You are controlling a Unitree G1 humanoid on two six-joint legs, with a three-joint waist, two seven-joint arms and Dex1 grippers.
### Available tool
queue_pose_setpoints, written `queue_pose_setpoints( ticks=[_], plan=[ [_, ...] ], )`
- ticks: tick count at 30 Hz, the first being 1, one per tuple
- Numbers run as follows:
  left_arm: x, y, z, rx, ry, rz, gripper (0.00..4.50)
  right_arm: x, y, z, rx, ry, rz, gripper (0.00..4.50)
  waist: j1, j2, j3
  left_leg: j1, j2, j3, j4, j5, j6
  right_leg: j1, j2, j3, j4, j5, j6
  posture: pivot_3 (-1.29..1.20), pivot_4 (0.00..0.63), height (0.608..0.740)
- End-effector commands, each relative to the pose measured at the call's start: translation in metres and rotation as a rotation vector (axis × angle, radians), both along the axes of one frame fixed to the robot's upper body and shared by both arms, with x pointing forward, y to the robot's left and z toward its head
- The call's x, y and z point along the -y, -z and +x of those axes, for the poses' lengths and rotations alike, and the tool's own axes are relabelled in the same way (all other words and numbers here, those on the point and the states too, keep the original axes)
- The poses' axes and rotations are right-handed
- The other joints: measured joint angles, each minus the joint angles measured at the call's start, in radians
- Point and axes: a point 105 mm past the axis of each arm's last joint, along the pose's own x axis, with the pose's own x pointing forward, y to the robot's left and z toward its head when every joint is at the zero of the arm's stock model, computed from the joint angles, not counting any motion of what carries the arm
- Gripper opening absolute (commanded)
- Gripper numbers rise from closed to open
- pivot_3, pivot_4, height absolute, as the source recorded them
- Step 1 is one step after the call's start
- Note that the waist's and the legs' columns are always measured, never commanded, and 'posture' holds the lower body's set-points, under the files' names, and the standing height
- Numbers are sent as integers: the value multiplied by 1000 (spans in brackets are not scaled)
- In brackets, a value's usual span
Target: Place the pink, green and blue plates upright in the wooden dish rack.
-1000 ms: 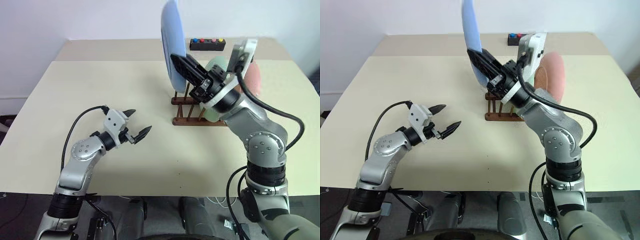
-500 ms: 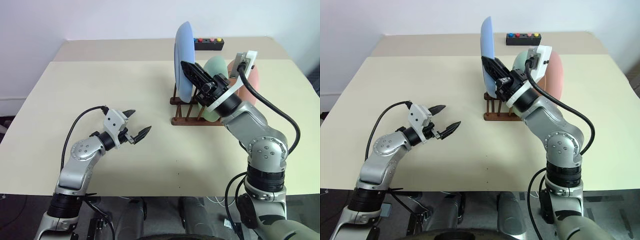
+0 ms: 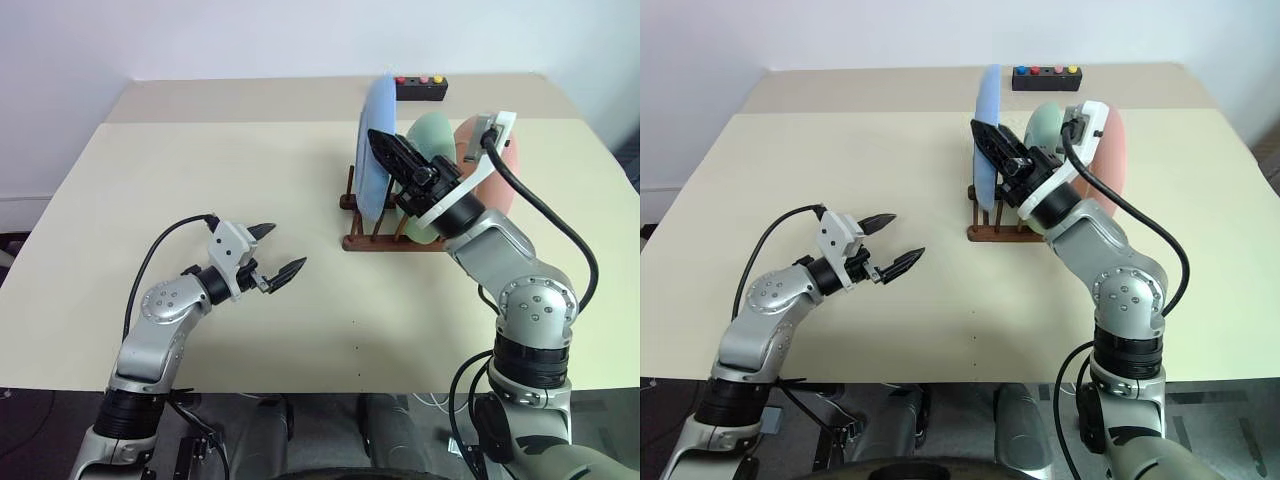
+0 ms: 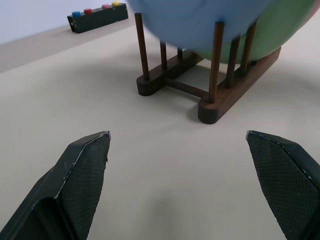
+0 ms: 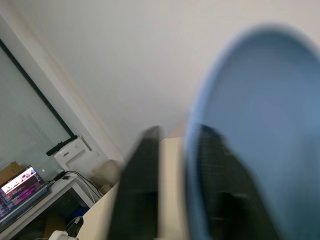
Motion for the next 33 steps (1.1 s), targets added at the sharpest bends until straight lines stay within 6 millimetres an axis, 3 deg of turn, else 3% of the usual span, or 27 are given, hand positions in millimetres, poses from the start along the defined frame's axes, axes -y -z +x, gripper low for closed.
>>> queue_pose_setpoints(
  ticks=[1, 4, 20, 23, 26, 30, 33],
  plan=[
    [1, -9, -5, 38, 14, -5, 4500, 0, -10, -5, 39, -7, 15, 3045, 0, 0, 0, 0, 0, 0, 0, 0, 0, 0, 0, 0, 0, 0, 0, 0, 150, 734],
    [2, -9, -5, 37, 15, -4, 4500, -1, -11, -5, 49, 1, 1, 4443, 0, 0, 0, 0, 0, 0, 0, 0, 0, 0, 0, 0, 0, 0, 0, 0, 150, 734],
    [6, -8, -5, 30, 29, -6, 4500, 9, -21, 0, 166, 90, -178, 4443, 1, 0, 0, 0, 0, 0, 0, 0, 0, 0, 0, 0, 0, 0, 0, 0, 150, 734],
    [7, -8, -5, 30, 29, -7, 4500, 8, -24, -4, 211, 75, -216, 4443, 1, 0, 0, 0, 0, 0, 0, 0, 0, 0, 0, 0, -1, 0, 0, 0, 150, 734],
    [7, -7, -5, 30, 27, -8, 4500, 9, -44, -20, 375, 67, -286, 4443, 1, 0, 0, 0, 0, 0, 0, 0, 0, 0, 0, 0, -1, 0, 0, 0, 150, 734],
    [8, -6, -5, 29, 25, -8, 4500, 33, -68, -29, 553, 171, -375, 4443, 3, 0, 0, -1, 0, 0, 0, 0, 0, 0, 0, 0, -1, 0, 0, 0, 150, 734],
    [9, -5, -3, 28, 28, -9, 4500, 81, -78, -26, 579, 343, -459, 4443, 11, -1, 0, -1, 0, 0, 0, 0, 0, 0, 0, 0, -2, 0, 0, 0, 150, 734]
  ],
)
